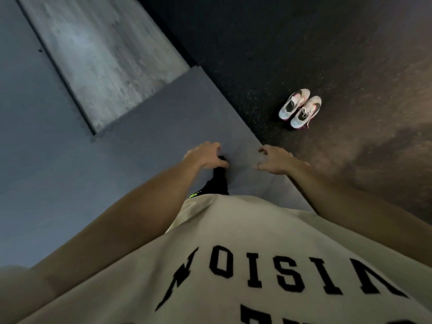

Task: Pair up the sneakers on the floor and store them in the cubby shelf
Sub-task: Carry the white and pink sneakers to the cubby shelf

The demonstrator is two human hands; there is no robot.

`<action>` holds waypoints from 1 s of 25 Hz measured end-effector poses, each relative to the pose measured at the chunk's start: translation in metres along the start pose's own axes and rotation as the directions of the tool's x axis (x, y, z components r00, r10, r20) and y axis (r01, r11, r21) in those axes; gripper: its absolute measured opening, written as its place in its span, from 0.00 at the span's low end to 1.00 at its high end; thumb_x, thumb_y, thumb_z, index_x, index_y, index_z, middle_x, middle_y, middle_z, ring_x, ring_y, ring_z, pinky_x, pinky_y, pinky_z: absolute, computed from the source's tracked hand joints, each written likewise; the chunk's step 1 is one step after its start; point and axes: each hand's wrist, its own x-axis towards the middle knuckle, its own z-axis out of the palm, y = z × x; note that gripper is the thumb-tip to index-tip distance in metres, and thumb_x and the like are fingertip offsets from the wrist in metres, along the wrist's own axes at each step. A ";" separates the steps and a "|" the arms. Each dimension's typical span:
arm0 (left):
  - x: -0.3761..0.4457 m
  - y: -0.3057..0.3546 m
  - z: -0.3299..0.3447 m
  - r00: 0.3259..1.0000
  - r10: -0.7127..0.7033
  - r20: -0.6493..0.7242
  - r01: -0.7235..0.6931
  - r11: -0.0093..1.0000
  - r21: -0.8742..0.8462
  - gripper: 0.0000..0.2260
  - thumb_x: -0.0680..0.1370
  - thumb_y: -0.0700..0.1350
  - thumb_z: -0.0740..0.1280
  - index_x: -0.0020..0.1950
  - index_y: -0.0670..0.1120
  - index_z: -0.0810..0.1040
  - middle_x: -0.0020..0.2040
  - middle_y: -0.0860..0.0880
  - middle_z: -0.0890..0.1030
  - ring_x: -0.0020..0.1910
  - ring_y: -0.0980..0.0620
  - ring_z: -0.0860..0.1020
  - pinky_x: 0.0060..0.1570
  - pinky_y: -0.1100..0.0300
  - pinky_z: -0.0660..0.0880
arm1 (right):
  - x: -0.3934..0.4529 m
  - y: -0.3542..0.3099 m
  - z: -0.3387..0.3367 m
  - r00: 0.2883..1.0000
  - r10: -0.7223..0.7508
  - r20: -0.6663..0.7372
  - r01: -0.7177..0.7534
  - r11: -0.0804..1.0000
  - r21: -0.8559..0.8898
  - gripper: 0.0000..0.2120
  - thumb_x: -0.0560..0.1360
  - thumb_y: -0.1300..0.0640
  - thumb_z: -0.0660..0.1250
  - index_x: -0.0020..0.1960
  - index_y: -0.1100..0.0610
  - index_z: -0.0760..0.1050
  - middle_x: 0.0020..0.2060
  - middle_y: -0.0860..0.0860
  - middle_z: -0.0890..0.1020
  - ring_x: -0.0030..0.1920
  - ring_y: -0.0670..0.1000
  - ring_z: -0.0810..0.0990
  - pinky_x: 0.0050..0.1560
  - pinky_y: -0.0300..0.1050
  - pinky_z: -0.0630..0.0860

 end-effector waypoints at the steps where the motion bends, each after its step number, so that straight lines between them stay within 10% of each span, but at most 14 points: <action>1: 0.021 0.001 -0.023 0.999 0.034 0.005 -0.034 0.999 0.024 0.34 0.68 0.64 0.72 0.70 0.51 0.69 0.69 0.46 0.71 0.66 0.44 0.71 0.64 0.46 0.70 | 0.015 -0.006 -0.016 0.999 0.029 -0.013 -0.029 0.998 0.049 0.34 0.69 0.40 0.70 0.71 0.50 0.65 0.69 0.53 0.71 0.68 0.57 0.70 0.69 0.61 0.64; 12: 0.188 0.117 -0.186 0.919 0.305 0.249 -0.375 0.870 0.320 0.34 0.72 0.61 0.71 0.73 0.49 0.66 0.69 0.46 0.69 0.65 0.45 0.72 0.57 0.52 0.72 | 0.082 0.023 -0.135 0.904 0.399 -0.155 -0.297 0.845 0.444 0.33 0.68 0.41 0.71 0.68 0.51 0.67 0.66 0.54 0.74 0.66 0.59 0.72 0.67 0.59 0.68; 25: 0.332 0.269 -0.195 0.881 0.304 0.361 -0.451 0.770 0.452 0.34 0.71 0.61 0.70 0.73 0.51 0.66 0.68 0.48 0.69 0.65 0.46 0.71 0.62 0.46 0.71 | 0.153 0.148 -0.232 0.813 0.568 -0.127 -0.381 0.684 0.622 0.30 0.73 0.46 0.69 0.71 0.53 0.64 0.67 0.54 0.74 0.65 0.57 0.74 0.66 0.59 0.70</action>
